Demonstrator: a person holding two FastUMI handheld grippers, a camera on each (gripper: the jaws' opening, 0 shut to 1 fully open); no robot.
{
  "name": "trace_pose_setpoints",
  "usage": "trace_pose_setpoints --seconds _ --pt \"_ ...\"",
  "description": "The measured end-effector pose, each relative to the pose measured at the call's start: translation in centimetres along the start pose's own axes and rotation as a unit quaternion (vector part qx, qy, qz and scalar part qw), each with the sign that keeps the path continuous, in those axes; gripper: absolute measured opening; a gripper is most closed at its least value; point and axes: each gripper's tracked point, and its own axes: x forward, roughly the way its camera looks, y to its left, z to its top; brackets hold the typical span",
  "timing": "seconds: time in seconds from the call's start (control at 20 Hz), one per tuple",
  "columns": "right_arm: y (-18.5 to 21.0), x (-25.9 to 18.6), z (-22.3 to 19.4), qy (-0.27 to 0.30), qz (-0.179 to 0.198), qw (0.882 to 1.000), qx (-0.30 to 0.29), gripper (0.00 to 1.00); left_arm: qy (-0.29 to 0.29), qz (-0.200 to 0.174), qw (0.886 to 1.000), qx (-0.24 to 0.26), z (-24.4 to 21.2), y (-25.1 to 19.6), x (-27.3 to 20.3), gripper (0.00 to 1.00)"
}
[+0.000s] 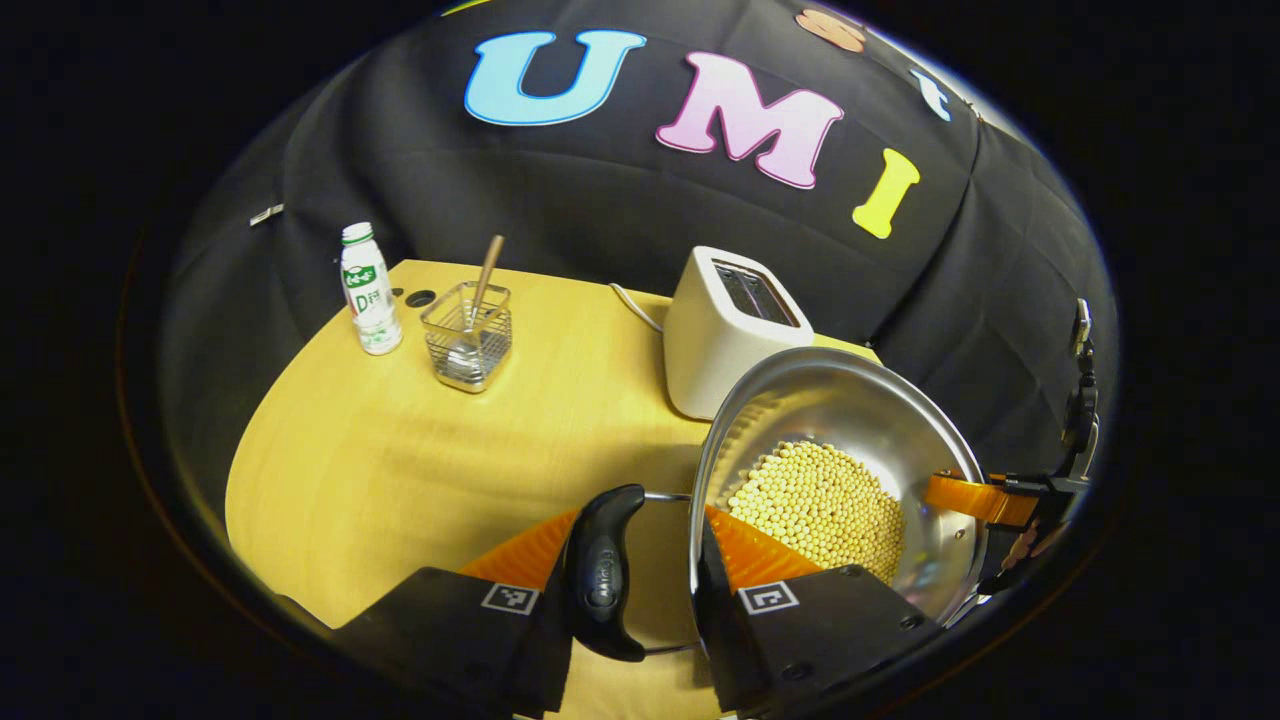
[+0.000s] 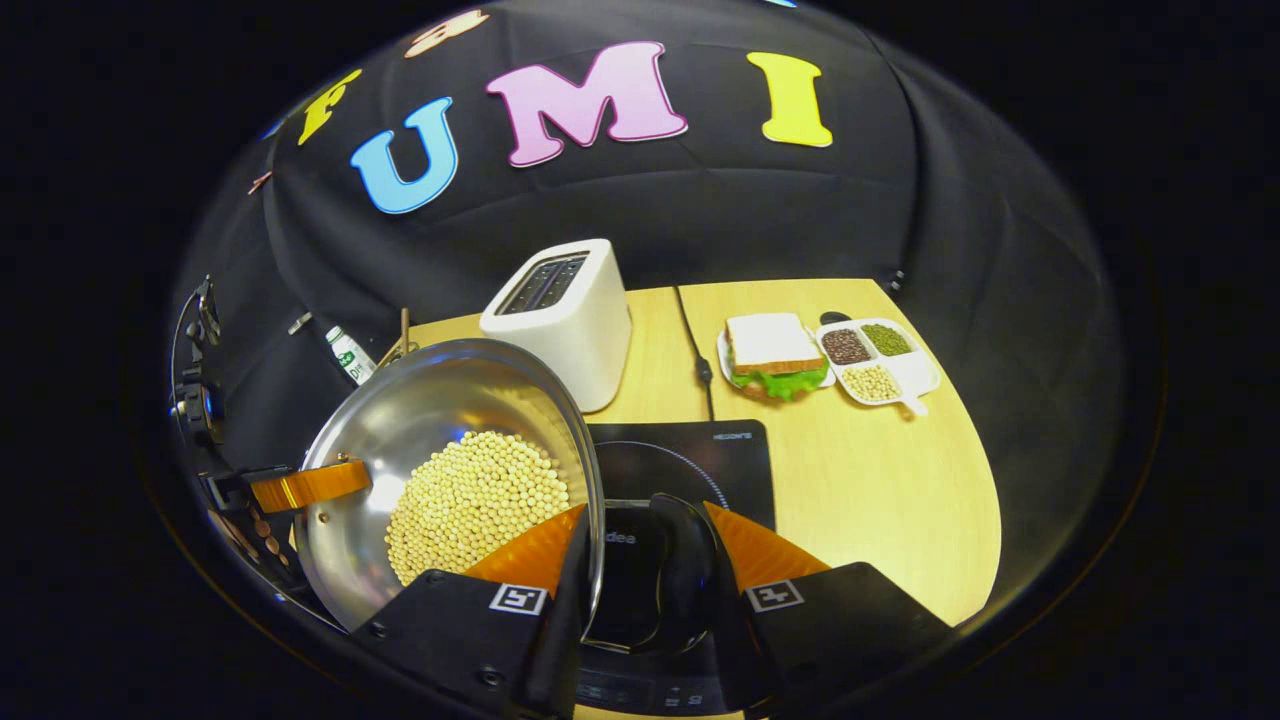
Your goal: First push the handle of the pot to place it horizontally, then grasp the pot with both hands and set it on the induction cooktop.
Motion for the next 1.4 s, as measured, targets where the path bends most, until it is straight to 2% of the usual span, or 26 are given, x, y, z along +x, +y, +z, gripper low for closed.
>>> trace_pose_setpoints --seconds 0.05,0.15,0.2,0.25,0.55,0.6,0.65,1.25,1.4 --pt "-0.8 0.0 0.0 0.001 -0.002 1.0 0.001 0.57 -0.001 -0.001 1.0 0.0 0.0 -0.8 0.4 0.58" --pt "-2.3 0.0 0.0 0.005 -0.007 1.0 0.008 0.57 -0.003 -0.005 1.0 0.002 -0.1 -2.1 1.2 0.58" --pt "-3.0 0.1 0.0 0.005 -0.009 1.0 0.008 0.53 -0.002 -0.007 1.0 0.001 -0.4 -2.7 1.7 0.58" --pt "-3.6 0.1 0.1 0.005 -0.011 1.0 0.007 0.57 0.0 -0.01 1.0 0.0 -0.5 -3.2 2.1 0.58" --pt "-6.4 1.3 -0.7 0.014 -0.025 0.999 0.016 0.57 0.01 -0.017 1.0 0.004 -1.2 -5.1 4.7 0.58" --pt "-6.8 1.6 -0.8 0.015 -0.026 0.999 0.017 0.53 0.011 -0.018 1.0 0.003 -1.3 -5.2 5.1 0.58" --pt "-7.2 1.8 -0.8 0.017 -0.027 0.999 0.017 0.57 0.013 -0.019 1.0 0.002 -1.5 -5.4 5.4 0.58" --pt "-9.3 5.1 -2.3 0.041 -0.029 0.999 0.021 0.57 0.029 -0.014 0.999 -0.004 -3.4 -5.6 8.8 0.58" --pt "-9.3 5.4 -2.5 0.042 -0.023 0.999 0.026 0.57 0.015 -0.013 1.0 0.009 -2.8 -5.6 8.7 0.56"
